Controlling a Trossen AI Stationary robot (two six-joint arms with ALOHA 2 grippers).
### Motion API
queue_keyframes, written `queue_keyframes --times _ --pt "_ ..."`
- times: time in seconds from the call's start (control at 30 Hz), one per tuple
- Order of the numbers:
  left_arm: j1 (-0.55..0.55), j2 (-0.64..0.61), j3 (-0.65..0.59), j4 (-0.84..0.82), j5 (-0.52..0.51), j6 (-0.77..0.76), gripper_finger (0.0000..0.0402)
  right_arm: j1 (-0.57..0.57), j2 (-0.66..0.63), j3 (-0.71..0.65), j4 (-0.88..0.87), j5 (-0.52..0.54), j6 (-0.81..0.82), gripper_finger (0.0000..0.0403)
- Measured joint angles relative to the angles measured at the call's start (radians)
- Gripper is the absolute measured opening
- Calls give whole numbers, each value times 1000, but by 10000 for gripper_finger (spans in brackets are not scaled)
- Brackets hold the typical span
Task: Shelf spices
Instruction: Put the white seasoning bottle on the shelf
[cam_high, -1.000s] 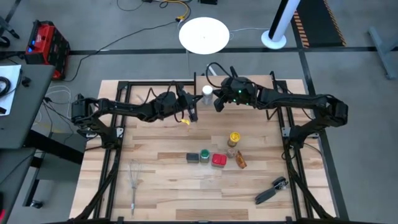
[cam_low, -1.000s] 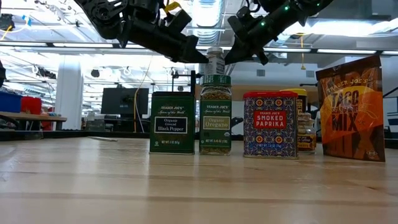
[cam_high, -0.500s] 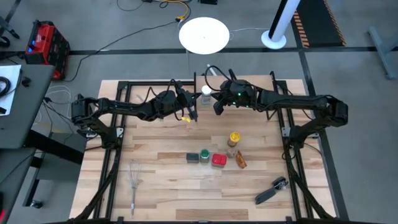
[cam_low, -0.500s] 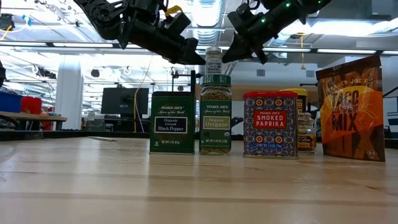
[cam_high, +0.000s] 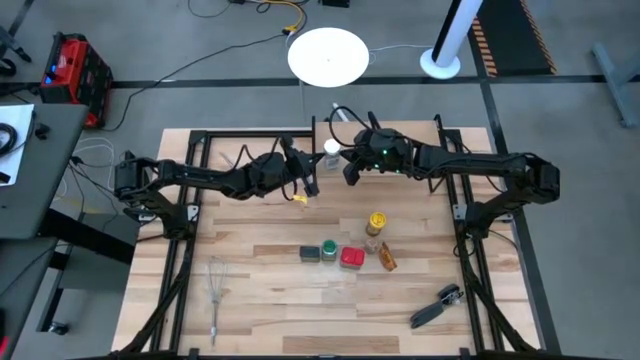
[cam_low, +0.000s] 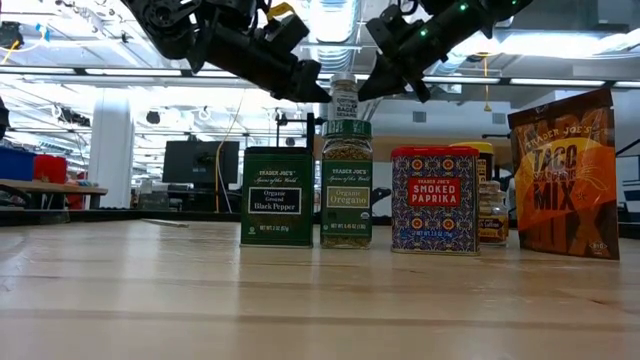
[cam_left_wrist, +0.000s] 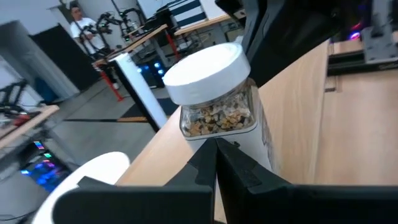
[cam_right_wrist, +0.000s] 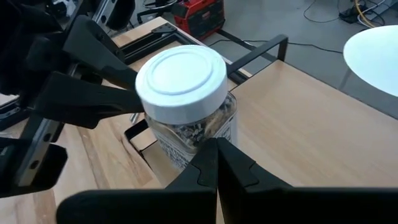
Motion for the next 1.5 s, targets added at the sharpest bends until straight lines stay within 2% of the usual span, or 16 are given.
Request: queue_keyframes --times 0.17,0.5,0.67,1.13,1.5 --pt "-17 0 0 -3 -47 15 0 12 0 0 0 -2 8 2" --pt "-21 -14 0 -19 -57 -3 0 20 1 0 0 -5 10 2" --pt "-36 -54 0 -68 -127 4 0 20 2 0 -9 -5 10 2" --pt "-41 -163 0 -180 -137 -21 0 17 2 0 5 0 4 2" --pt "-41 -165 0 -219 -103 -68 0 16 2 0 24 3 -12 2"
